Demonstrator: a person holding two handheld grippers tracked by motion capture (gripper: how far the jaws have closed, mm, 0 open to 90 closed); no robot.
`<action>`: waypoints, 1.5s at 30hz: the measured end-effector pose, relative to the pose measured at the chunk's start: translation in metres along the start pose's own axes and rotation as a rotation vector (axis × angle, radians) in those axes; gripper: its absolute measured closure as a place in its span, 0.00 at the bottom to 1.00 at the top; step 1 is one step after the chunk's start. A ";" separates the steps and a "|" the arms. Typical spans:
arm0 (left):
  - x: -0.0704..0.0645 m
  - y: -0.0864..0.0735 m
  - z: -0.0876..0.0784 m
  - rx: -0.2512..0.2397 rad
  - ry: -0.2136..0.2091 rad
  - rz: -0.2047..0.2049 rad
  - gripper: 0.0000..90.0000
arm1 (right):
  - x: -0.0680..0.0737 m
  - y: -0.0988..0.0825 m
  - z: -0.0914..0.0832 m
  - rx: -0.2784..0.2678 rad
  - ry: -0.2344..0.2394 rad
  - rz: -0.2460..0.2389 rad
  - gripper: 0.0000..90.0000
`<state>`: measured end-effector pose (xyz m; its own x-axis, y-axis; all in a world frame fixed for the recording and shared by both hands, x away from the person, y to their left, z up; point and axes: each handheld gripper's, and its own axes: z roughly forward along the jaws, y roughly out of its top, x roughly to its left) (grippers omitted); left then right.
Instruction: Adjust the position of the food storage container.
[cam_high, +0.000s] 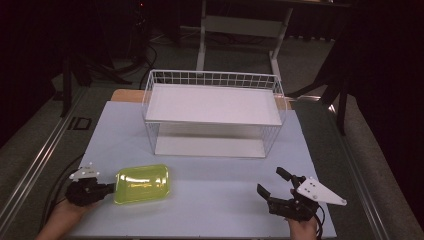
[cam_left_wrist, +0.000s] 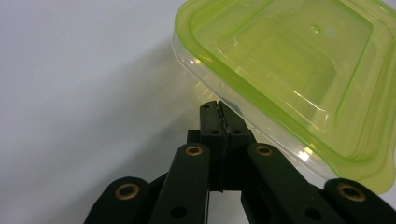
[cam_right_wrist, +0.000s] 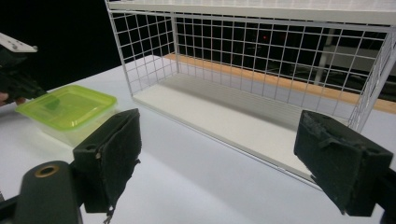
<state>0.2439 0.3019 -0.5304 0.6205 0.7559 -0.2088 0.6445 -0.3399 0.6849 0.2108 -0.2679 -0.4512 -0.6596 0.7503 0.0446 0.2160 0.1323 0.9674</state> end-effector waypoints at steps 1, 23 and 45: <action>-0.002 0.003 0.004 0.001 -0.011 0.001 1.00 | 0.000 0.000 0.000 -0.001 0.000 0.000 0.17; -0.017 0.013 0.012 0.016 -0.029 -0.007 1.00 | 0.003 0.000 -0.001 -0.009 0.012 -0.014 0.16; -0.040 0.049 0.060 0.038 -0.108 0.025 1.00 | 0.007 0.003 -0.005 0.005 0.011 -0.058 0.21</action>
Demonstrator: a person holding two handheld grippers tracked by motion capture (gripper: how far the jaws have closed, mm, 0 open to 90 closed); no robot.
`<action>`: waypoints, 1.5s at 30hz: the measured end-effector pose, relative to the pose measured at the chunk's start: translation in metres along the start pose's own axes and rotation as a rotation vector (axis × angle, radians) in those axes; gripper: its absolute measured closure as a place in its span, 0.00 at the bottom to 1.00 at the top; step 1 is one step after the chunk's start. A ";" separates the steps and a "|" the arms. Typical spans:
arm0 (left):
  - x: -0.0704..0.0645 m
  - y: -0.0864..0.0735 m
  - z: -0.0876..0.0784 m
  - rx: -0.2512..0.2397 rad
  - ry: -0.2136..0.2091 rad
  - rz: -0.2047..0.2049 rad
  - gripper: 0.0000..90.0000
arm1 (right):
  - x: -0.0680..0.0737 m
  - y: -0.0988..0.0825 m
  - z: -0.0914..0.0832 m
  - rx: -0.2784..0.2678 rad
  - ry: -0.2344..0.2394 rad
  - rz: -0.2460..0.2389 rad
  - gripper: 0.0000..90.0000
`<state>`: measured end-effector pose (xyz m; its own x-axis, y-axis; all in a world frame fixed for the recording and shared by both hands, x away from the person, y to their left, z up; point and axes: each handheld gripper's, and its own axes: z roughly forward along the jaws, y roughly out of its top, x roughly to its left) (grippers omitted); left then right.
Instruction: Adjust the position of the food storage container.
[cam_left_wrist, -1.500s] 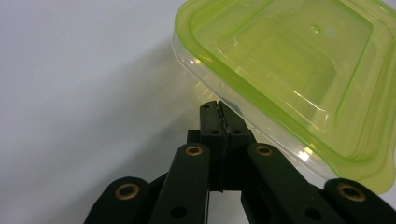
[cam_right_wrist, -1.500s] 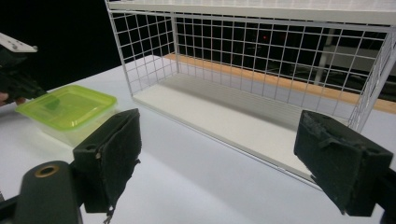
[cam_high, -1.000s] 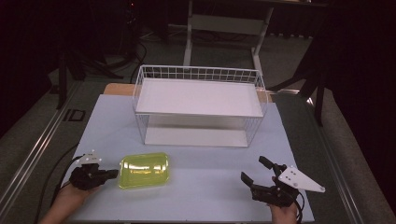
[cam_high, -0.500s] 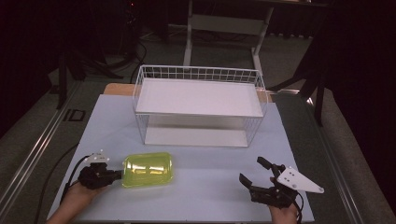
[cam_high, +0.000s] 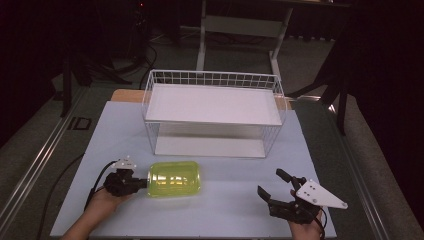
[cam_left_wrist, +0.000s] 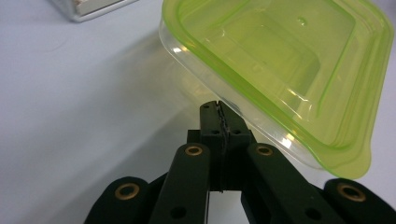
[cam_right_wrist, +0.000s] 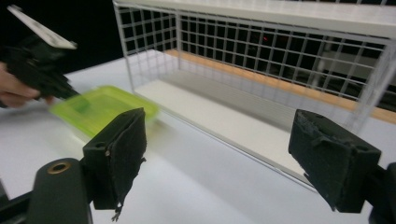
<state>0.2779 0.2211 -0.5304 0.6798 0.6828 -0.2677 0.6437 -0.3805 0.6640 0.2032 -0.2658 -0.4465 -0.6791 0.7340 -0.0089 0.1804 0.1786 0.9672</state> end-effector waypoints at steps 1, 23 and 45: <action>-0.001 0.002 0.002 0.002 -0.005 0.002 1.00 | 0.001 0.000 0.001 -0.009 0.001 -0.011 0.21; -0.027 0.038 0.050 0.021 -0.080 0.034 1.00 | 0.016 -0.002 0.009 0.060 0.074 -0.060 0.21; -0.037 0.059 0.072 0.013 -0.087 0.039 1.00 | 0.013 -0.004 0.011 0.070 0.085 -0.037 0.24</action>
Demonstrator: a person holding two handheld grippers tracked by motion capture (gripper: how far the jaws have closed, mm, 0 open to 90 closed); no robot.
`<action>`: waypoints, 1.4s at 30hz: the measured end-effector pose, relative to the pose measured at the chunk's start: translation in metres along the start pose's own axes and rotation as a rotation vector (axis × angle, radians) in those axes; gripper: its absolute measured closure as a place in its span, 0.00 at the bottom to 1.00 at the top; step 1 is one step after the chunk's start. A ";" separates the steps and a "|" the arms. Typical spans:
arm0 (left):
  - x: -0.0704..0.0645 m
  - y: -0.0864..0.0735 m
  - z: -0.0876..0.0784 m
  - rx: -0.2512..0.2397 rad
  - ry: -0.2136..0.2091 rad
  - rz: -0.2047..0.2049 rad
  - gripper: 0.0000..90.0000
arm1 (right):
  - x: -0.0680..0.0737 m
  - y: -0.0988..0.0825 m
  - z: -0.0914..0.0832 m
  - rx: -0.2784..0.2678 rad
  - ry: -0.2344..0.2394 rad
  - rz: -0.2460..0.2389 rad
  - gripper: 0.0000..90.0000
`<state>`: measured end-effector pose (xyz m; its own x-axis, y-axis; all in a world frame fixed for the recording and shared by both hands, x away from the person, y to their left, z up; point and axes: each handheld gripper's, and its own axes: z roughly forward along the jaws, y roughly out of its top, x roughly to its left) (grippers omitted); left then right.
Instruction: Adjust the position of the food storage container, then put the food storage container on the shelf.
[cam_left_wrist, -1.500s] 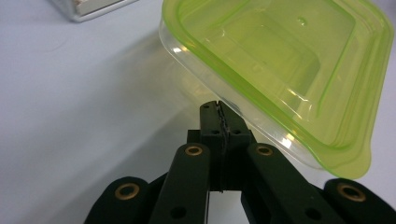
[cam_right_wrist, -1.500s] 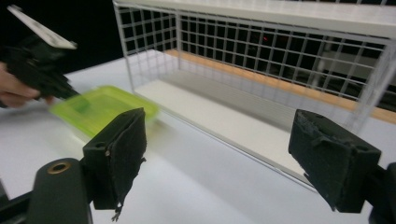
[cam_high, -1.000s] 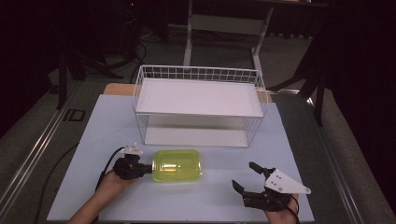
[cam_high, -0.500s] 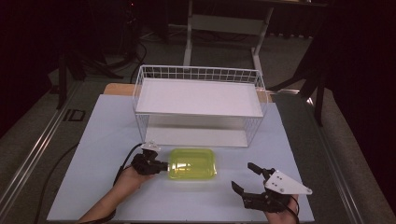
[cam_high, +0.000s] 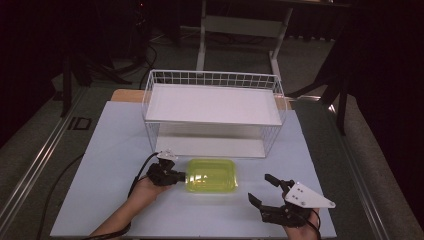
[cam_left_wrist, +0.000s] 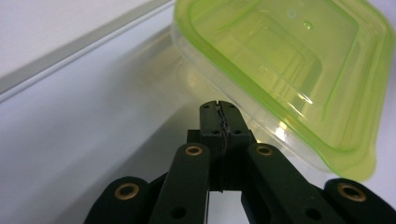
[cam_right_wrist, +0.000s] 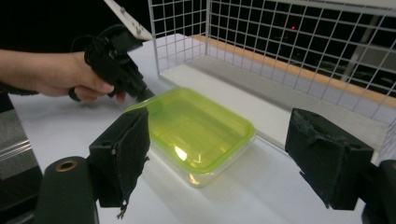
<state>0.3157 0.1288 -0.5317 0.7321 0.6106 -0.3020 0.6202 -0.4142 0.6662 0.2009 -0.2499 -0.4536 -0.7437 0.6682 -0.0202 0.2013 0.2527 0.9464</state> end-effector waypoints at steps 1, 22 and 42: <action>0.001 -0.001 -0.004 -0.006 -0.001 -0.006 1.00 | 0.000 0.000 0.001 0.004 0.001 0.000 0.24; -0.020 -0.030 -0.081 -0.169 -0.040 -0.055 0.08 | 0.002 0.001 0.008 0.046 0.016 0.029 0.19; -0.039 0.013 -0.057 -0.217 -0.094 -0.104 0.10 | -0.032 0.009 0.040 0.149 0.111 0.326 0.14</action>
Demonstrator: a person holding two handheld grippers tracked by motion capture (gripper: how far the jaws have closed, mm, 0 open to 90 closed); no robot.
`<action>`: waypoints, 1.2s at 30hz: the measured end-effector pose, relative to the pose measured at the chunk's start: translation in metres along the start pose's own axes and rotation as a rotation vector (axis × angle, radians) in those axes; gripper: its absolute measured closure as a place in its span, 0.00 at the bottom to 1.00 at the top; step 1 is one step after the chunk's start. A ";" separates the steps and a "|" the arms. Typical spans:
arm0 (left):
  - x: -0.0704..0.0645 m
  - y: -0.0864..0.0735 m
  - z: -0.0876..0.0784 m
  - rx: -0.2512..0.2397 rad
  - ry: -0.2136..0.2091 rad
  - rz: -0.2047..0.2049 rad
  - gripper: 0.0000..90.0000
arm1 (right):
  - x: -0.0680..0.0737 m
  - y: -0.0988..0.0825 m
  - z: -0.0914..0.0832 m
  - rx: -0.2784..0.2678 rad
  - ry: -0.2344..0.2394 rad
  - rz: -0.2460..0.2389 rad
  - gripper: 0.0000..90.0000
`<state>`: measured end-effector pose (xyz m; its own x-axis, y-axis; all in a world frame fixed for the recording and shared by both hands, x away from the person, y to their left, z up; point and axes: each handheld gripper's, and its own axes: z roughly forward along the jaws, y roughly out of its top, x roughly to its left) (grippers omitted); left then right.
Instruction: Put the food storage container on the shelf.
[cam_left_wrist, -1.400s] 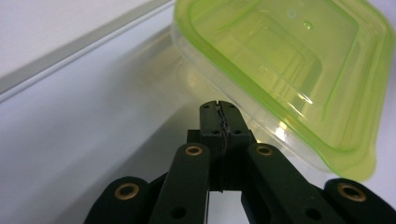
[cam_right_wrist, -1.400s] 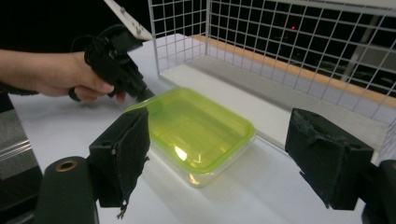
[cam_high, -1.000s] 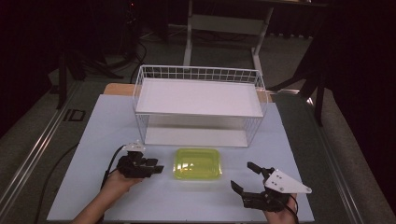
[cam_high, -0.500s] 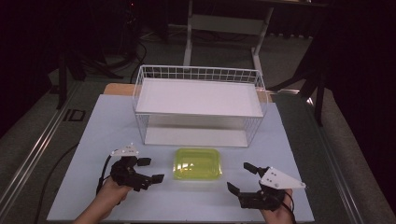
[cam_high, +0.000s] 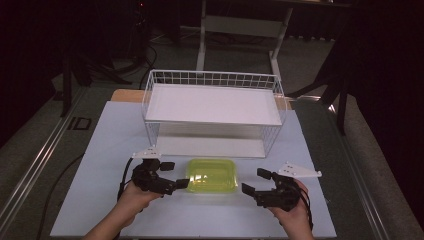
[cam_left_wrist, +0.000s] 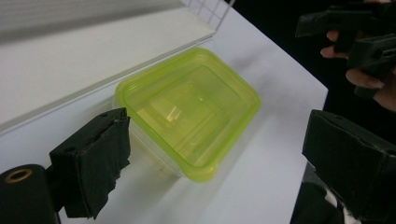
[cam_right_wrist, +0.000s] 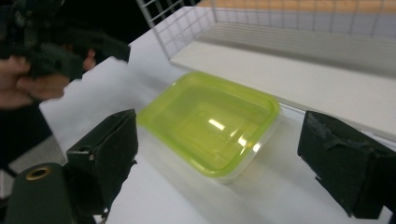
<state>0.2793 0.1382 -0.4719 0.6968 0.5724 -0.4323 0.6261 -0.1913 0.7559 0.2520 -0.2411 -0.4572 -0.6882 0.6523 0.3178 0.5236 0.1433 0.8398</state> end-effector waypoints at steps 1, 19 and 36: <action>0.002 0.000 0.003 0.002 -0.008 -0.011 0.12 | -0.007 0.002 0.008 0.021 0.003 0.043 0.14; 0.031 -0.011 0.044 0.123 0.056 -0.334 0.26 | -0.040 -0.001 0.065 0.230 0.001 0.394 0.37; 0.035 -0.013 0.043 0.148 0.056 -0.378 0.79 | -0.043 -0.009 0.079 0.324 -0.040 0.452 0.79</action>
<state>0.3101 0.1264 -0.5182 0.3903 0.6657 -0.6359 0.8809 -0.0692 0.4683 0.3164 -0.2114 -0.5128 -0.3430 0.7285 0.5930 0.8942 0.0598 0.4437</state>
